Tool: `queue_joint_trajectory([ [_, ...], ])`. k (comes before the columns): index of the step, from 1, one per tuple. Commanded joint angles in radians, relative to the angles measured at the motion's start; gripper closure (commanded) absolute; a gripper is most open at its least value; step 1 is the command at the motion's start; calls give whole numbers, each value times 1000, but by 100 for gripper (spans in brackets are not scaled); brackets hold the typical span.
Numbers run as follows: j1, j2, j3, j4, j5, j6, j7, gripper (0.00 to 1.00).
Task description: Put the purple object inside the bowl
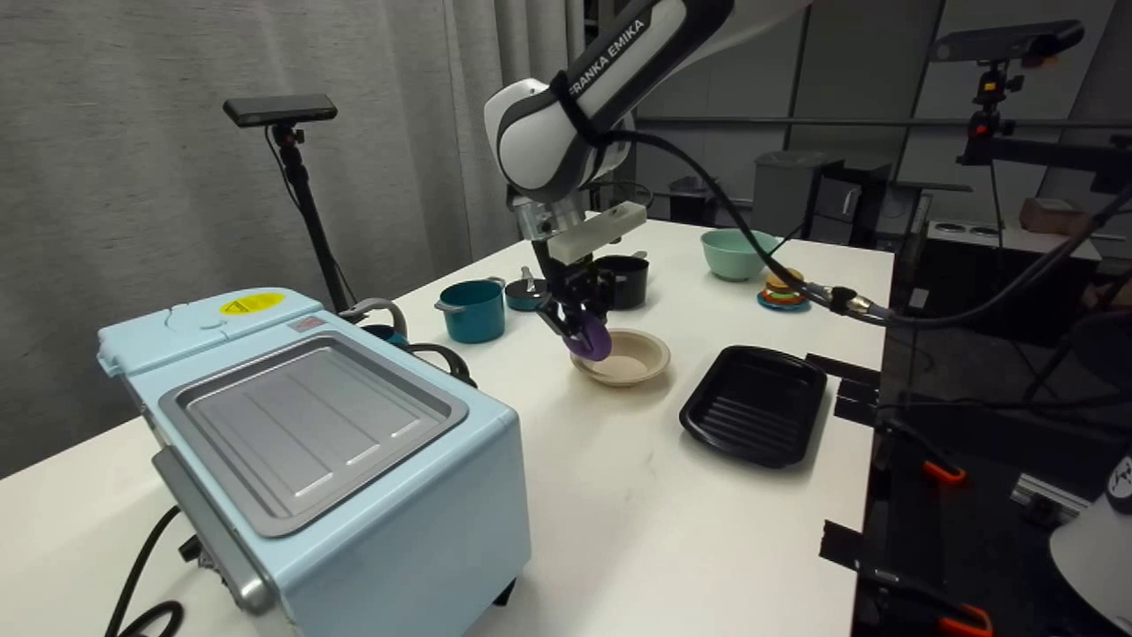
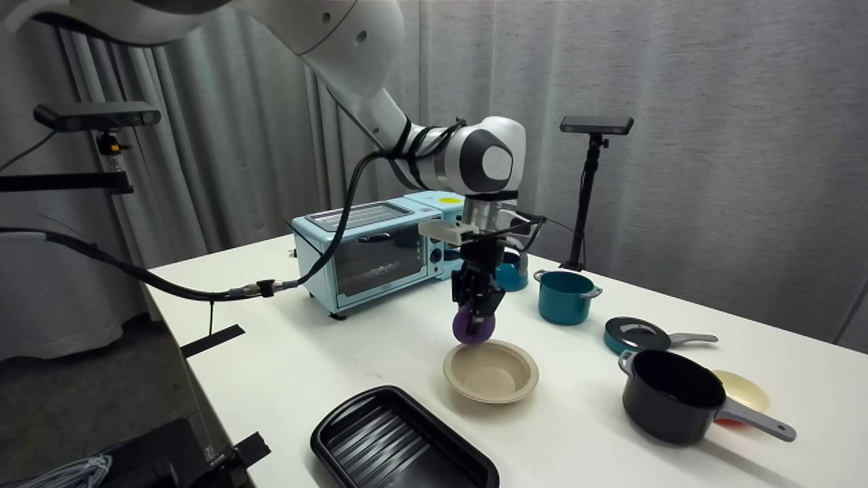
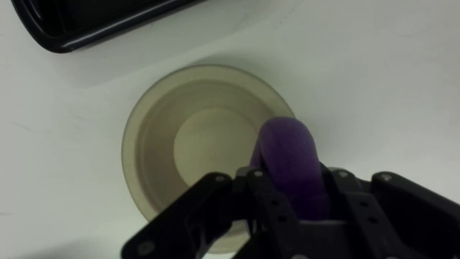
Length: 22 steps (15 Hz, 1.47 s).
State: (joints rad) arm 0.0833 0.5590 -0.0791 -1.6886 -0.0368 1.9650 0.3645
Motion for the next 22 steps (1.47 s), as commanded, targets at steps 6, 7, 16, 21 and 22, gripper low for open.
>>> queue_joint_trajectory([
  [6,-19,-30,-41,-109,-13,63,72,94],
  [7,-21,-26,-46,-110,-12,62,80,94],
  [16,-33,-14,-64,-100,-6,80,131,30],
  [21,-32,-37,-71,-105,-7,123,145,0],
  [22,-32,-46,-71,-109,-6,132,145,0],
])
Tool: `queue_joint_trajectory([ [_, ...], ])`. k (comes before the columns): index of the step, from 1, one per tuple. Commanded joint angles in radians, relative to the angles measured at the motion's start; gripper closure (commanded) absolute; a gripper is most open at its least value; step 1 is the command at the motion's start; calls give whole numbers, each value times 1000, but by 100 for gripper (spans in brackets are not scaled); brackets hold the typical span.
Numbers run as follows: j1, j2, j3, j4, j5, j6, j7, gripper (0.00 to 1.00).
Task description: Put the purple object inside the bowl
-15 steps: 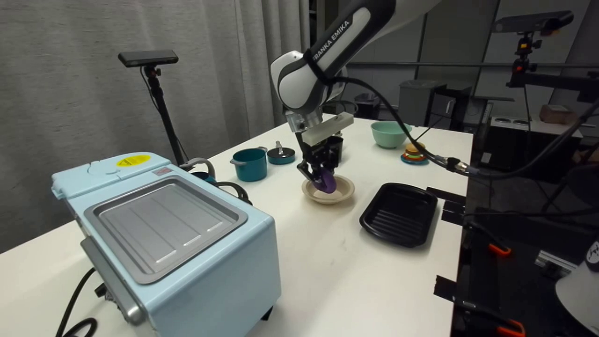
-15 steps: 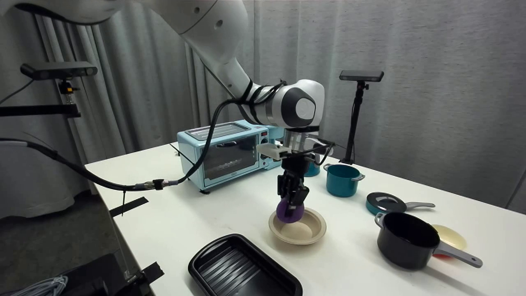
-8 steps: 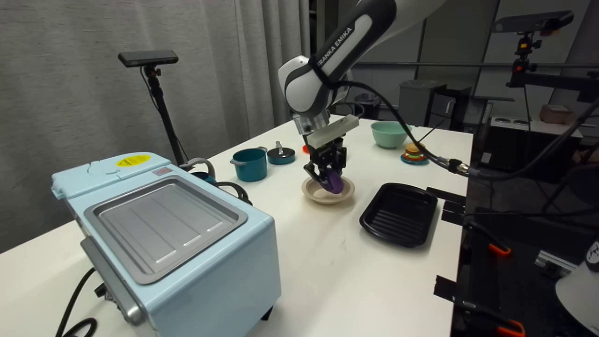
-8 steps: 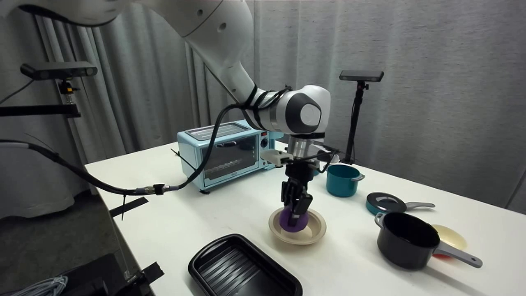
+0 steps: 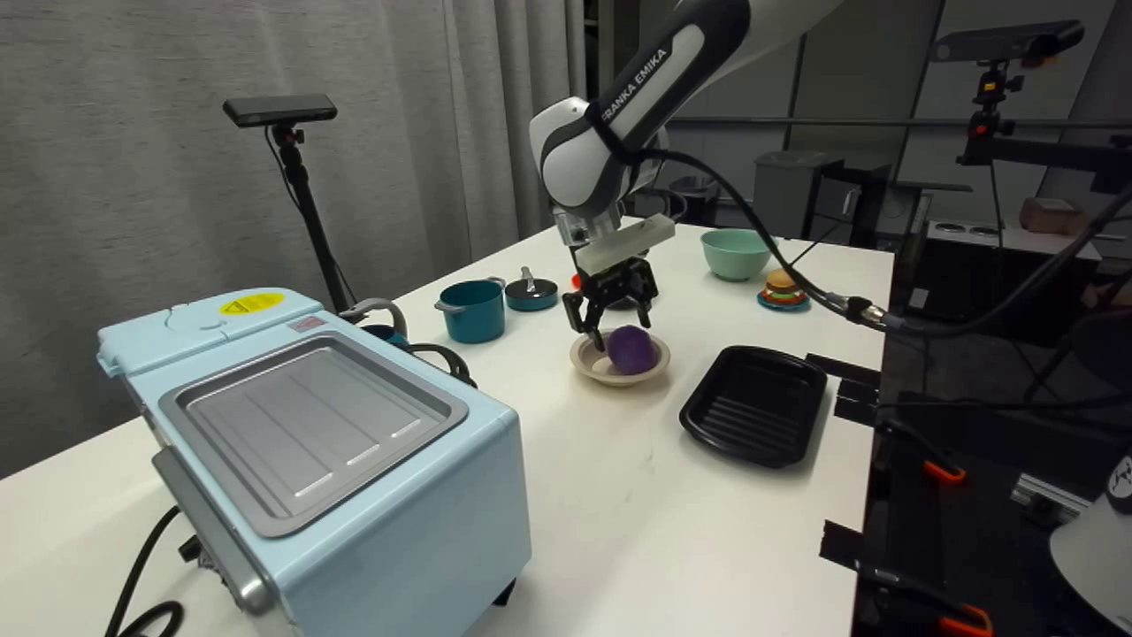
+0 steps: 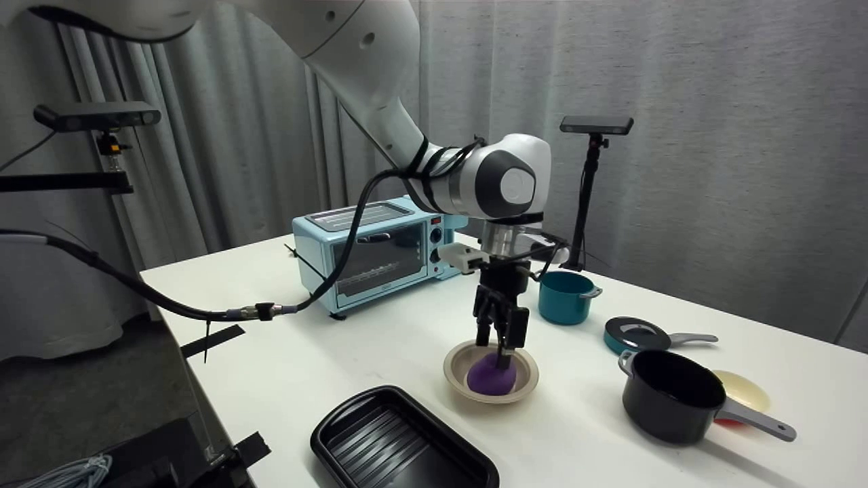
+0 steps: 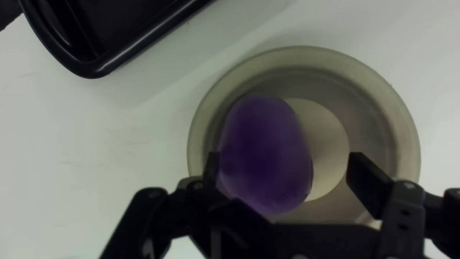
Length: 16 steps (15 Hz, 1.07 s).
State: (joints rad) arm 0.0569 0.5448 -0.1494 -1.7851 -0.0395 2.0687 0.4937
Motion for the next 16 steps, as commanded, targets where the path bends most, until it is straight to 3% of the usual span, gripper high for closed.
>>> queue_joint_trajectory([
  [1,-7,-41,0,-15,-1,36,15,0],
  [9,-21,-136,4,-26,6,55,-1,0],
  [16,-19,-115,7,-3,-4,45,4,0],
])
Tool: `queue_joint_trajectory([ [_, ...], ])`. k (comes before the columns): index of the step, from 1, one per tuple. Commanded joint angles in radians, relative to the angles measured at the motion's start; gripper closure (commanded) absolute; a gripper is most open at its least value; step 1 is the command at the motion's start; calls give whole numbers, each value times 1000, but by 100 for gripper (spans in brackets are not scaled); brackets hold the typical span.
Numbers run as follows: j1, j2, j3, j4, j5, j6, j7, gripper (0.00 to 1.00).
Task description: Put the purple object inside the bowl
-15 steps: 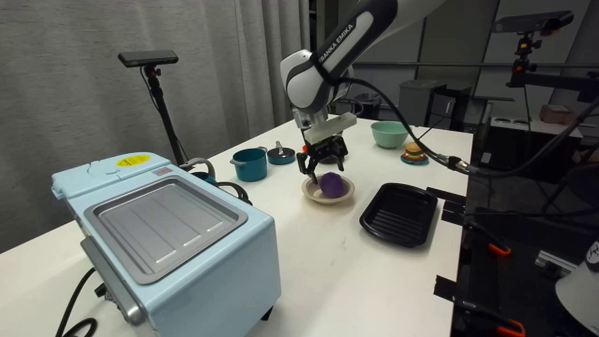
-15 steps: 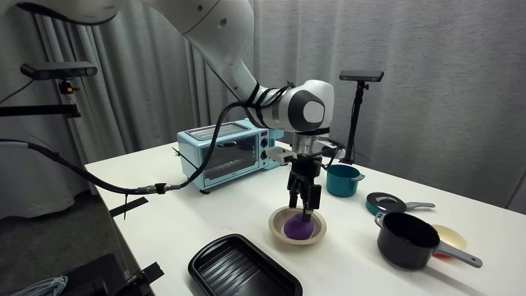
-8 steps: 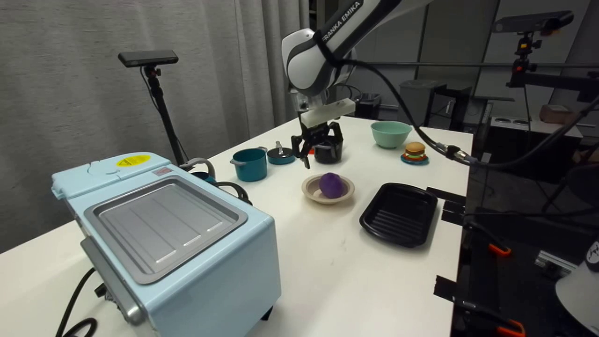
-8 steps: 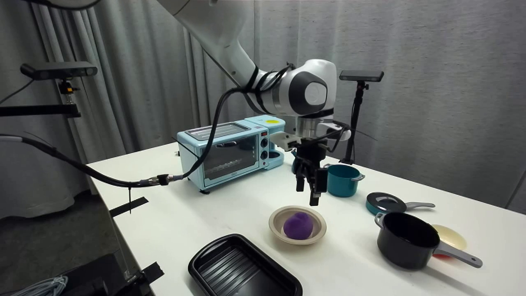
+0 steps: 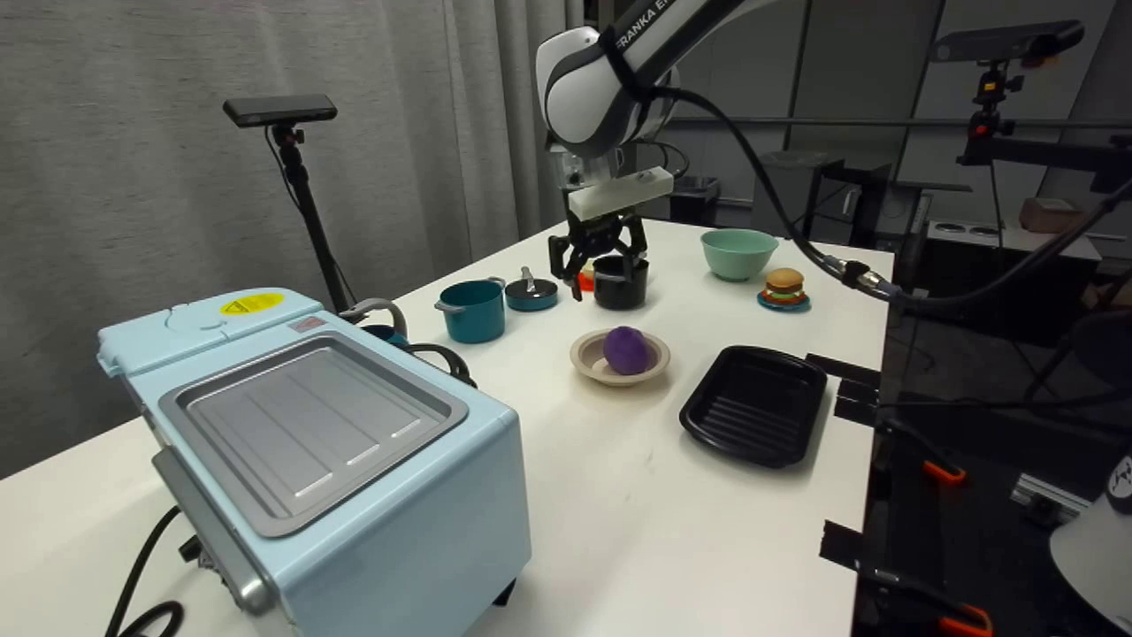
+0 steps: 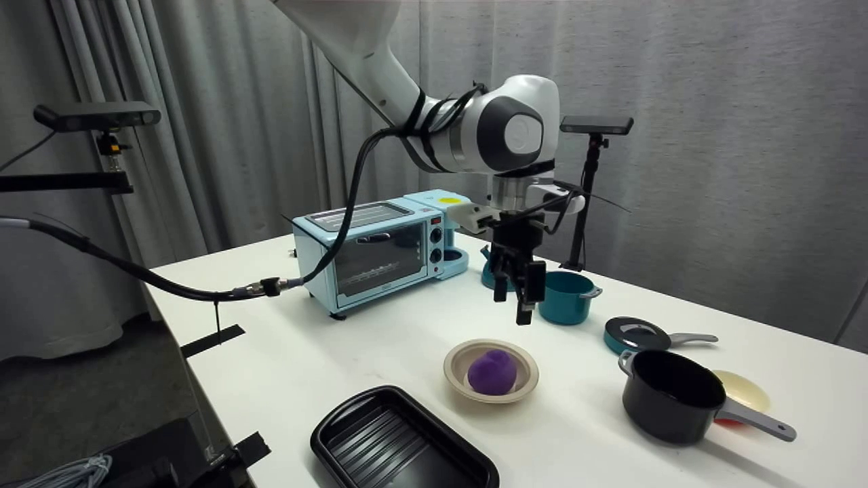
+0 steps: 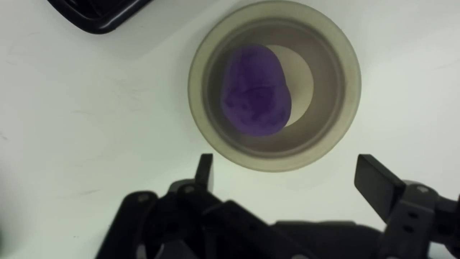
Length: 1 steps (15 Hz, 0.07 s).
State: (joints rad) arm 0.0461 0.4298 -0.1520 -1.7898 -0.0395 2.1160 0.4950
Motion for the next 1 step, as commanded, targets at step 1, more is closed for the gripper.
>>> queue_joint_trajectory([
  [1,-9,0,9,2,-4,-3,2,0],
])
